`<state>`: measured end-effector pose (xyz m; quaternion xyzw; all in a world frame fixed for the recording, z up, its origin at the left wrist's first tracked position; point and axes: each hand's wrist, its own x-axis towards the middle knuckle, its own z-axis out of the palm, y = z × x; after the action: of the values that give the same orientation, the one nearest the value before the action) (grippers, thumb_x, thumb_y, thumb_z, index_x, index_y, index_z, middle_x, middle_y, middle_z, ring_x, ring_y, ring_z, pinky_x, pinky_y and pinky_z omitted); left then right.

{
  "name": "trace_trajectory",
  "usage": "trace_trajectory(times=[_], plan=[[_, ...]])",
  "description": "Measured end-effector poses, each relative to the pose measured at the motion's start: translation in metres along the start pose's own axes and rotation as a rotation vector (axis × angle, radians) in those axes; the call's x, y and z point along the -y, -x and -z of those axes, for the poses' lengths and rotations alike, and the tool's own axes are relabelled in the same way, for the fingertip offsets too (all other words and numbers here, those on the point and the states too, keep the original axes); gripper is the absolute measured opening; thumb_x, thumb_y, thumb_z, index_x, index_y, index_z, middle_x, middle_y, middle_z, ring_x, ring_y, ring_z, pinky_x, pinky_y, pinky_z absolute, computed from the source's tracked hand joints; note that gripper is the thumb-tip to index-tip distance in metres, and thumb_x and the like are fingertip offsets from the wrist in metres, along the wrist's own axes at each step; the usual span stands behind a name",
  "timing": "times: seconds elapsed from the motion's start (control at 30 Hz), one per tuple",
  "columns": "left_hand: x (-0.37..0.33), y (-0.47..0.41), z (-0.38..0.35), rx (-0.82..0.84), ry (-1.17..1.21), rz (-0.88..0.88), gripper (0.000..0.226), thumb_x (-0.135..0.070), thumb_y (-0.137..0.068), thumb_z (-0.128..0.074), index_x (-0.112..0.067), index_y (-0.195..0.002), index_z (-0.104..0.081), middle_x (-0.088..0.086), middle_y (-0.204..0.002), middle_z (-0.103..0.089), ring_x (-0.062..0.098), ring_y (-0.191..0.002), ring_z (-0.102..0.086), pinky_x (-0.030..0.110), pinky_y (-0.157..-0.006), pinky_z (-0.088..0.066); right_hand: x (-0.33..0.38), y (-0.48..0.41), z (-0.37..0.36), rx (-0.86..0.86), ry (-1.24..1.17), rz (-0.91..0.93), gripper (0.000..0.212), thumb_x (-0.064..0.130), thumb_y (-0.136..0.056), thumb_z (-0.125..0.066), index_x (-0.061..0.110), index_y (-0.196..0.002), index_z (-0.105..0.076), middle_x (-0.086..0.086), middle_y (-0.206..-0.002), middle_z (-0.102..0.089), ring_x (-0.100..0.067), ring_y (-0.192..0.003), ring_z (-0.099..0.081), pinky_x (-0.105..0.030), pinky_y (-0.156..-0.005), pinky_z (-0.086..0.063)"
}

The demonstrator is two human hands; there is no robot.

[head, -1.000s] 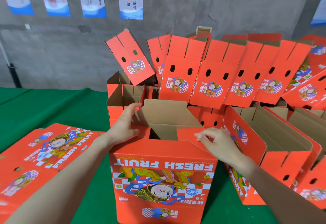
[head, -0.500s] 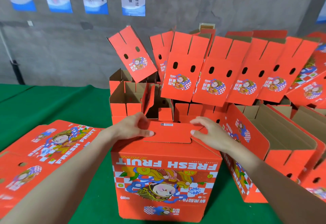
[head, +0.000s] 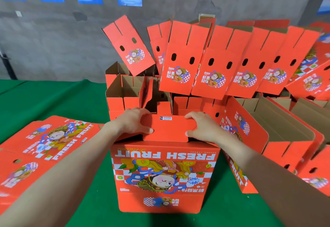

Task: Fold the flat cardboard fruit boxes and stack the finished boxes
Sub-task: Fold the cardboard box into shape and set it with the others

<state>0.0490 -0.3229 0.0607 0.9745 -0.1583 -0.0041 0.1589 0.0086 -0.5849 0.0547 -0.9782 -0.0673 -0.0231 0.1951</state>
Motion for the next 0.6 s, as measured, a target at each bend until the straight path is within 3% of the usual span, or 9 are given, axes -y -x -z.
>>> trace_trajectory(times=[0.27, 0.37, 0.43, 0.53, 0.6], plan=[[-0.008, 0.006, -0.003, -0.024, -0.076, 0.048, 0.076, -0.053, -0.071, -0.074, -0.032, -0.135, -0.039, 0.005, -0.129, -0.048, 0.029, -0.122, -0.039, 0.05, -0.099, -0.041, 0.005, 0.004, -0.007, -0.044, 0.206, 0.018, 0.06, 0.04, -0.084, -0.064, 0.033, -0.135, -0.032, 0.0, -0.14, -0.038, -0.025, -0.128, -0.035, -0.042, -0.095, -0.041], [-0.009, 0.006, -0.002, -0.032, -0.056, 0.055, 0.074, -0.052, -0.071, -0.074, -0.032, -0.134, -0.041, 0.005, -0.128, -0.048, 0.029, -0.121, -0.04, 0.048, -0.1, -0.041, 0.005, 0.004, -0.008, -0.04, 0.226, 0.024, 0.06, 0.041, -0.085, -0.062, 0.033, -0.135, -0.031, 0.0, -0.14, -0.038, -0.025, -0.128, -0.035, -0.042, -0.092, -0.042], [-0.009, 0.007, -0.001, -0.043, -0.019, 0.035, 0.072, -0.05, -0.072, -0.075, -0.031, -0.135, -0.044, 0.005, -0.127, -0.05, 0.027, -0.12, -0.042, 0.039, -0.1, -0.04, 0.003, 0.004, -0.008, -0.032, 0.224, 0.029, 0.058, 0.042, -0.086, -0.06, 0.032, -0.136, -0.031, 0.0, -0.141, -0.038, -0.025, -0.129, -0.034, -0.041, -0.094, -0.041], [-0.002, 0.007, 0.007, -0.023, 0.255, 0.011, 0.068, -0.04, -0.074, -0.078, -0.023, -0.134, -0.051, 0.0, -0.126, -0.058, 0.015, -0.109, -0.053, 0.025, -0.093, -0.039, 0.0, 0.003, -0.006, -0.025, 0.116, 0.023, 0.05, 0.043, -0.09, -0.054, 0.03, -0.136, -0.038, -0.001, -0.144, -0.038, -0.026, -0.132, -0.033, -0.041, -0.102, -0.037], [0.007, 0.011, 0.013, -0.04, 0.559, 0.033, 0.064, -0.031, -0.075, -0.079, -0.023, -0.133, -0.054, 0.001, -0.127, -0.058, 0.014, -0.11, -0.054, 0.028, -0.097, -0.042, -0.002, 0.002, -0.003, -0.024, 0.048, 0.021, 0.048, 0.043, -0.091, -0.053, 0.029, -0.135, -0.042, -0.002, -0.144, -0.04, -0.025, -0.133, -0.033, -0.041, -0.106, -0.034]])
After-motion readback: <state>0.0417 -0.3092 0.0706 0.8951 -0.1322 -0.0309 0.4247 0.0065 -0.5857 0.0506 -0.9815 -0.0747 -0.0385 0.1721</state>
